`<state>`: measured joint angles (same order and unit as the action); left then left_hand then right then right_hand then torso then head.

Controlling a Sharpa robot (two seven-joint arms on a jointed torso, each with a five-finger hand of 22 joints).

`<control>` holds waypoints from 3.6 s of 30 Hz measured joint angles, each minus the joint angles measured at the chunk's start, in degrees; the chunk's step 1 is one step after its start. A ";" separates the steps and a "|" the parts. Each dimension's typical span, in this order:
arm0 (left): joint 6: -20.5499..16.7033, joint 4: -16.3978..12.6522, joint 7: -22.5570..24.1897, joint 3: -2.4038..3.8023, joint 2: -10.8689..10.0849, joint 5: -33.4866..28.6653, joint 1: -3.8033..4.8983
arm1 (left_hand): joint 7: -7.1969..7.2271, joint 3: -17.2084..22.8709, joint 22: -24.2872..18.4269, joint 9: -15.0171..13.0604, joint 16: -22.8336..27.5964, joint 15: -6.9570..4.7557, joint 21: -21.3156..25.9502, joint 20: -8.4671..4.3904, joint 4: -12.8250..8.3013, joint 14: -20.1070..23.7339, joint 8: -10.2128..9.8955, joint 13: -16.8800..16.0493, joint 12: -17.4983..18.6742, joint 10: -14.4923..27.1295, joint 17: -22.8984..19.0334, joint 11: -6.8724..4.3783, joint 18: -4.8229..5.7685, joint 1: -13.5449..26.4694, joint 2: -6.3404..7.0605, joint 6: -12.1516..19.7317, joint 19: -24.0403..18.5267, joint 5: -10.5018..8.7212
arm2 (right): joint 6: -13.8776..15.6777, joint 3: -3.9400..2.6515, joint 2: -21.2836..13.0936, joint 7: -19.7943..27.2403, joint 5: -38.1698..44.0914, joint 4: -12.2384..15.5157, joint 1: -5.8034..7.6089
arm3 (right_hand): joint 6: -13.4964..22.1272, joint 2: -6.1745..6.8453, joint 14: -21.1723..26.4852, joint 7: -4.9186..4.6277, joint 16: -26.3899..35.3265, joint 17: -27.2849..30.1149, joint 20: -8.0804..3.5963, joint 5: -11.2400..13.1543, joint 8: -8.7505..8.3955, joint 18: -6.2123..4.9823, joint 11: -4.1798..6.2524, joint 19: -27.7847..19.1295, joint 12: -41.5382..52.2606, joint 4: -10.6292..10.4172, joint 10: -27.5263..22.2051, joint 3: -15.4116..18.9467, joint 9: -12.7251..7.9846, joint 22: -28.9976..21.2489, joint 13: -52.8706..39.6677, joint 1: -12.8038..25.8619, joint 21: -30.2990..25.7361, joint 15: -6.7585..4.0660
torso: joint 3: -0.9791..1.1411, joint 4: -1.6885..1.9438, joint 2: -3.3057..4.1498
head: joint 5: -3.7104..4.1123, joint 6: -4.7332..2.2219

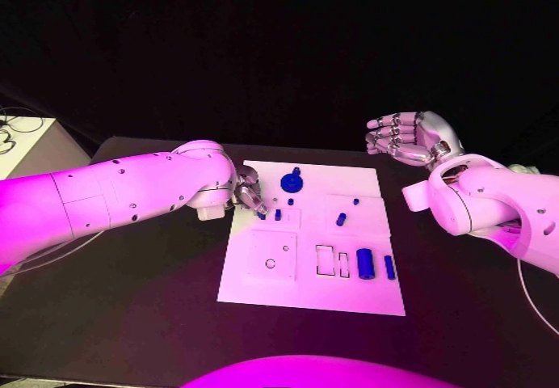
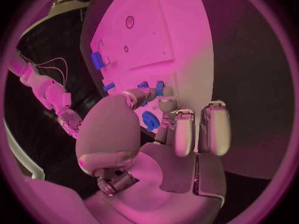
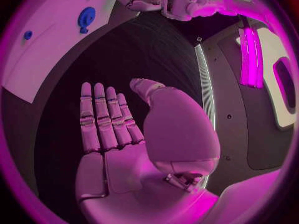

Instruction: Assemble the parts on the task board

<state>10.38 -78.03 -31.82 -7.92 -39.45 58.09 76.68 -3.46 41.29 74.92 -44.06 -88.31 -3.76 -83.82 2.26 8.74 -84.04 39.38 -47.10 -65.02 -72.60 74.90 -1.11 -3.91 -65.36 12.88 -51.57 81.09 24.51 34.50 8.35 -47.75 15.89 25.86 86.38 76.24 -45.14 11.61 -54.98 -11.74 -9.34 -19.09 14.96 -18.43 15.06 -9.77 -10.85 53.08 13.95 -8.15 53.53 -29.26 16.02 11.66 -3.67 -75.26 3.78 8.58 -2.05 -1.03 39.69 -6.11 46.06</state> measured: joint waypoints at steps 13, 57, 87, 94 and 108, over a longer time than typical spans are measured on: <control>0.32 -0.12 -0.02 -0.01 0.02 0.59 0.02 | 0.02 0.00 0.00 -0.29 0.00 0.00 0.00 0.00 0.00 0.00 -0.04 0.01 0.00 -0.01 0.00 0.02 0.00 0.00 0.00 -0.02 0.00 -0.01 | -0.38 0.00 -0.01 -0.16 -0.07 -0.09 -0.04 | 0.00 0.00 0.00 0.00 0.22 0.06 0.00 0.00 0.00 0.00 0.00 0.00 0.00 0.00 0.00 0.00 0.00 -0.07 0.00 0.00 0.00 0.00 | 0.02 -0.02 0.00 | 0.13 -0.07; -0.29 1.25 -0.01 -1.06 1.26 0.69 0.16 | 1.78 -0.14 -0.01 -0.90 -0.44 -0.99 0.00 -0.41 -3.77 0.10 -0.33 -2.66 -1.05 -2.11 0.00 -0.82 0.00 6.48 -0.19 -2.53 0.41 -0.79 | -0.90 0.00 0.05 -0.51 -0.13 -0.15 -0.08 | 0.00 -0.01 -0.20 0.00 0.44 0.72 0.00 -0.84 -0.22 0.01 -0.16 0.01 -0.50 0.32 0.16 -0.33 -0.18 -0.89 -0.01 0.01 0.00 0.21 | 0.06 -0.06 0.03 | 0.32 0.70; -1.54 1.08 0.50 -1.01 0.45 0.28 -0.38 | 2.09 -16.34 -0.02 -0.13 -0.12 -1.05 0.99 -0.50 6.37 0.19 -2.79 2.11 3.01 1.47 0.00 -0.34 0.01 6.07 -0.07 -3.54 -0.14 -6.09 | -1.22 0.00 -0.06 -0.67 -0.23 -0.11 -0.18 | 0.00 -0.24 -0.20 0.00 1.00 1.25 0.00 -0.87 -0.44 0.01 -0.32 0.01 -1.00 0.48 0.33 -0.16 -0.31 -1.49 -0.01 0.26 0.00 0.21 | -0.03 -0.04 -0.02 | 0.83 0.10; -3.08 -0.18 0.85 -0.73 -0.68 0.12 -0.72 | 2.16 -18.29 -0.33 -0.25 0.68 -0.18 2.07 0.32 7.82 0.02 -3.19 8.34 7.54 6.19 0.00 0.84 0.01 4.64 -0.58 -2.28 -1.40 -6.09 | -1.29 0.00 -0.07 -0.71 -0.33 -0.13 -0.30 | 0.00 -0.22 -0.20 0.00 1.11 1.42 0.00 -0.87 -0.44 0.01 -0.32 0.01 -1.10 0.48 0.33 -0.16 -0.33 -1.71 -0.01 0.84 0.00 0.21 | -0.07 -0.28 0.05 | 1.16 -0.05; -7.36 -2.70 1.02 2.19 -2.99 0.57 -1.26 | -1.94 -19.72 -2.35 0.58 1.57 1.12 3.13 1.42 7.86 -0.11 -4.81 12.18 9.99 10.77 0.00 2.54 0.01 2.73 -1.32 4.49 -2.68 -5.68 | -1.34 0.02 -0.27 -0.84 -0.51 -0.15 -0.51 | 0.00 -0.22 -0.20 0.00 1.10 1.55 0.00 -0.87 -0.44 0.01 -0.32 0.01 -1.10 0.48 0.32 -0.16 -0.39 -1.86 -0.01 0.83 0.00 0.21 | -0.14 -0.18 0.09 | 1.38 -0.32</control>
<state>3.02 -80.73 -30.80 -5.73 -42.44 58.66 75.42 -5.40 21.56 72.58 -43.49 -86.74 -2.64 -80.69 3.68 16.60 -84.14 34.57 -34.92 -55.03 -61.83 74.90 1.43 -3.90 -62.63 11.57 -47.08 78.41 18.83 33.16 8.37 -48.02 15.05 25.35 86.23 75.72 -45.15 11.39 -55.17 -11.74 -8.24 -17.54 14.96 -19.29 14.62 -9.76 -11.17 53.09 12.85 -7.67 53.86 -29.42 15.63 9.79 -3.68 -74.42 3.78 8.80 -2.19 -1.21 39.78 -4.72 45.74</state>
